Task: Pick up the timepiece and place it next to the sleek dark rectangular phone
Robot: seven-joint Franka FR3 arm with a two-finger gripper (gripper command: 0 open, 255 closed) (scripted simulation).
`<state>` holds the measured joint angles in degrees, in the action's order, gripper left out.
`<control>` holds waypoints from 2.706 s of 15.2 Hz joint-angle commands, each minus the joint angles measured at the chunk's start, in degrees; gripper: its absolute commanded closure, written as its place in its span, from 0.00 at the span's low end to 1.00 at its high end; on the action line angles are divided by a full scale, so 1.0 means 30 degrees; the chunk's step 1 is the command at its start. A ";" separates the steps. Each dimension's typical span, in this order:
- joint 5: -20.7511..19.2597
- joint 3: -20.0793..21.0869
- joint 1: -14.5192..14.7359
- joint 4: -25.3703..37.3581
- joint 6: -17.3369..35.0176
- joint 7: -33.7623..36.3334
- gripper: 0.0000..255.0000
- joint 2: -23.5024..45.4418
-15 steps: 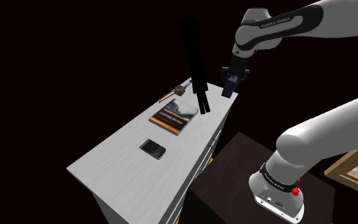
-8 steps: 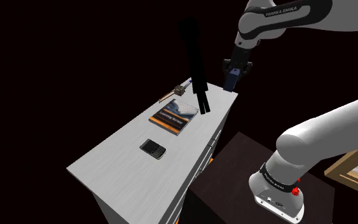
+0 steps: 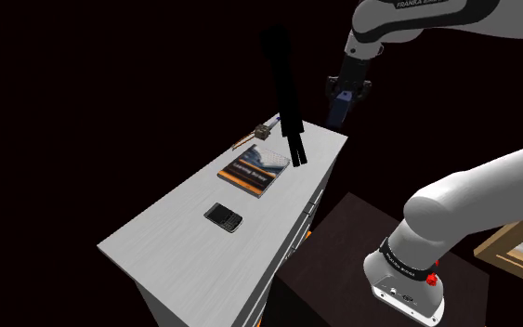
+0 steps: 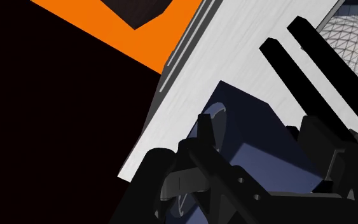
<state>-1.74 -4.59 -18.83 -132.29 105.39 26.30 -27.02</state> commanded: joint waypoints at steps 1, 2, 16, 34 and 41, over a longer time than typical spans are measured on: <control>0.0229 0.0591 0.0277 -0.0670 -0.0222 0.0771 1.00 -0.0881; 0.0388 0.0925 0.0441 -0.0972 -0.0304 0.1189 1.00 -0.1263; 0.3681 0.6054 0.3260 -0.2911 -0.1392 0.7341 1.00 -0.4547; 0.7144 1.3817 0.5456 0.0820 -0.1116 1.6016 1.00 -0.1977; 0.6976 1.6749 0.5098 0.2953 -0.0468 1.8934 1.00 0.0250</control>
<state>19.19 44.86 -3.47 -123.46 103.35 82.41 -26.78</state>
